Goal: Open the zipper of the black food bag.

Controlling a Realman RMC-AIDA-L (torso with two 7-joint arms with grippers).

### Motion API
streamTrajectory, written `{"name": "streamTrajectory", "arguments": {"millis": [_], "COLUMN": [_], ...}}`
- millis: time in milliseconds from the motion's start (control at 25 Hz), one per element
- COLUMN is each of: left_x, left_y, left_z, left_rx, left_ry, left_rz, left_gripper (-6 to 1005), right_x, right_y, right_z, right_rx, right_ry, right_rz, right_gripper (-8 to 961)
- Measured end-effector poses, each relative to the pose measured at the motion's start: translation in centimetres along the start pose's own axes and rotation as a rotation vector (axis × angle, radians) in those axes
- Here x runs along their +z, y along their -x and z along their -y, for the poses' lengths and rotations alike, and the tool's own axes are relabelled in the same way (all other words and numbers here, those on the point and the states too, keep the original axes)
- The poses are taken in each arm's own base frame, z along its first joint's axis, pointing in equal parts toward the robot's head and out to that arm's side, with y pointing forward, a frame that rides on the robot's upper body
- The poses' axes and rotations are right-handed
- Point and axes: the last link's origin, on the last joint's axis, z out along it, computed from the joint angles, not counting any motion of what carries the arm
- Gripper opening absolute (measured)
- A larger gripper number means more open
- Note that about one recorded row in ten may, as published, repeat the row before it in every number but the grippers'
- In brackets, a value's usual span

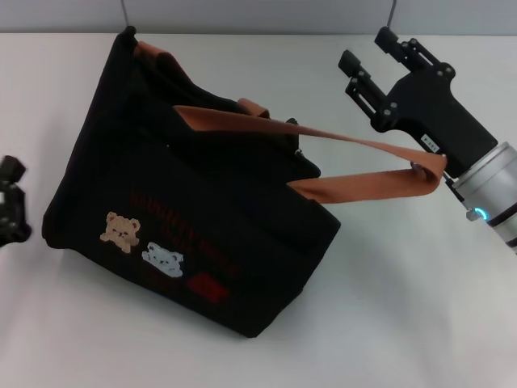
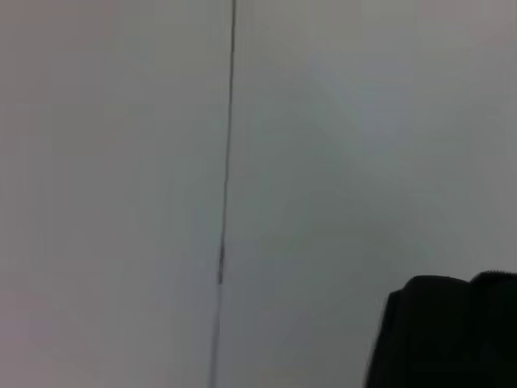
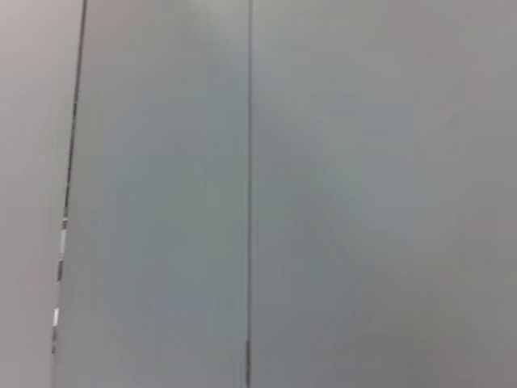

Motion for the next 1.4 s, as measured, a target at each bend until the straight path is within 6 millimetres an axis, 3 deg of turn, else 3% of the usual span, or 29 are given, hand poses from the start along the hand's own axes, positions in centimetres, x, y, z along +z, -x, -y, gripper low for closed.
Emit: {"name": "streamTrajectory", "arguments": {"millis": [120,360,520,720,1000,1240,1400], "left_x": [1.4,6.1,8.3,9.9,9.4,7.6,7.0], "left_y": [0.4,0.1,-0.1,-0.2,-0.4,-0.7,-0.6], "left_z": [-1.6,-4.1,-5.4,-6.7,-6.9,-6.2,-6.1], "left_rx": [-0.059,-0.103,-0.131,-0.164,-0.199,-0.212,-0.214], "left_ry": [0.018,0.109,0.160,0.196,0.203,0.179,0.169], "left_rz": [-0.007,-0.037,-0.031,-0.025,-0.039,-0.079,-0.079], "left_gripper": [-1,-1,0,0,0,0,0], "right_x": [-0.3,-1.9,-1.6,-0.6,0.7,2.3,2.7], "right_y": [0.1,1.8,2.4,2.4,3.3,4.5,4.7], "right_z": [0.1,1.5,3.4,3.5,4.3,3.0,2.2], "right_rx": [0.005,0.094,0.179,0.208,0.328,0.367,0.367], "right_ry": [-0.012,-0.061,-0.017,0.032,0.168,0.436,0.507], "right_rz": [0.011,0.129,0.107,0.071,-0.006,-0.145,-0.170], "right_gripper": [543,593,598,603,603,602,602]}}
